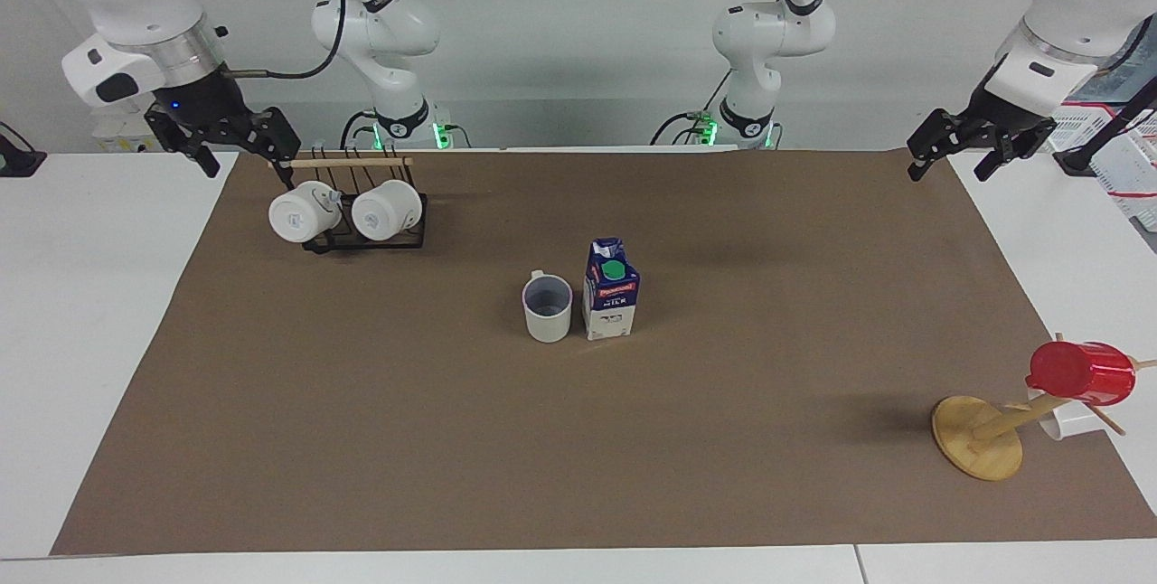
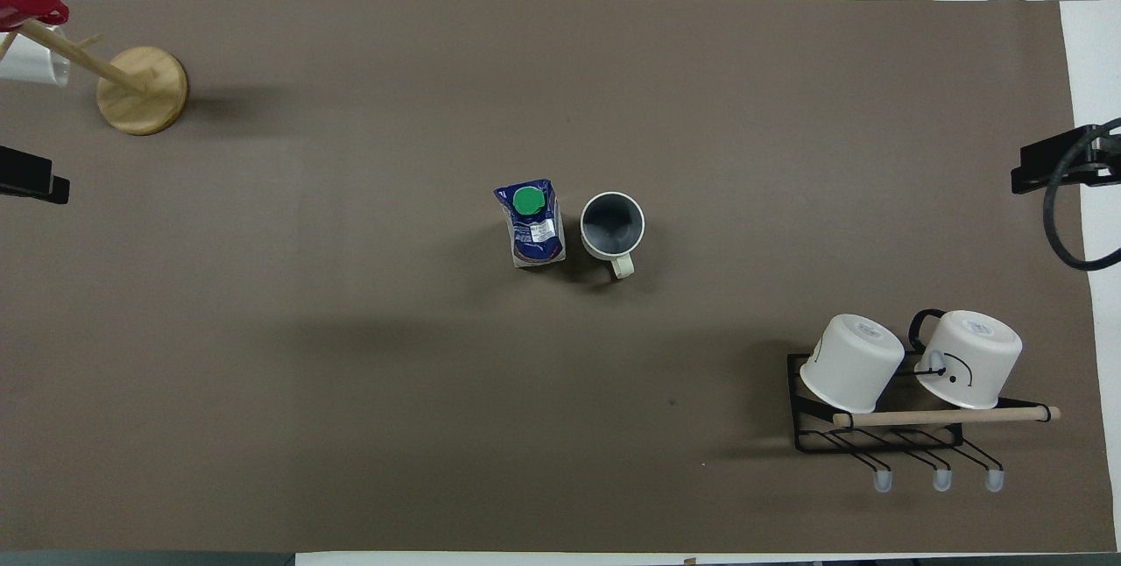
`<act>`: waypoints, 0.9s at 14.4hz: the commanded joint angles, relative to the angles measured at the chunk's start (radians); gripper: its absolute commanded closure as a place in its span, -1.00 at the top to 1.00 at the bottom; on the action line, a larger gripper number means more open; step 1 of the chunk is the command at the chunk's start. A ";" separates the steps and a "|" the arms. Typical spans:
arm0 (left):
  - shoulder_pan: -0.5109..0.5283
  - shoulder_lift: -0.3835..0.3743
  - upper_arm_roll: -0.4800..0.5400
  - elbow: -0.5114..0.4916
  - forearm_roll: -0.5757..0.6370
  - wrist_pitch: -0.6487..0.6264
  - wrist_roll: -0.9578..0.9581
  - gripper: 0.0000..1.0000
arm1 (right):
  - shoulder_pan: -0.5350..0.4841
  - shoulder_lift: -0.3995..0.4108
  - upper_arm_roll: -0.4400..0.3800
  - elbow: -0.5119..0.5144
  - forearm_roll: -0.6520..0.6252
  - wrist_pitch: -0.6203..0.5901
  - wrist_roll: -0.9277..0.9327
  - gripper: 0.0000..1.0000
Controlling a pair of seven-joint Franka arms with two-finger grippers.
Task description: Place cup and milk on table
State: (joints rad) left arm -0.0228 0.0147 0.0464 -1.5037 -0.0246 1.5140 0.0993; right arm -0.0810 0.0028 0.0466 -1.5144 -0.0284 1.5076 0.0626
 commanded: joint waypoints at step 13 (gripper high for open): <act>-0.003 -0.004 0.006 -0.006 -0.014 -0.014 0.010 1.00 | -0.005 -0.026 0.021 -0.040 -0.019 0.000 -0.012 1.00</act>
State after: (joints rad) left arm -0.0228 0.0147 0.0464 -1.5039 -0.0246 1.5133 0.0993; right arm -0.0803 0.0024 0.0592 -1.5217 -0.0284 1.5061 0.0626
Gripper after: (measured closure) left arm 0.000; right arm 0.000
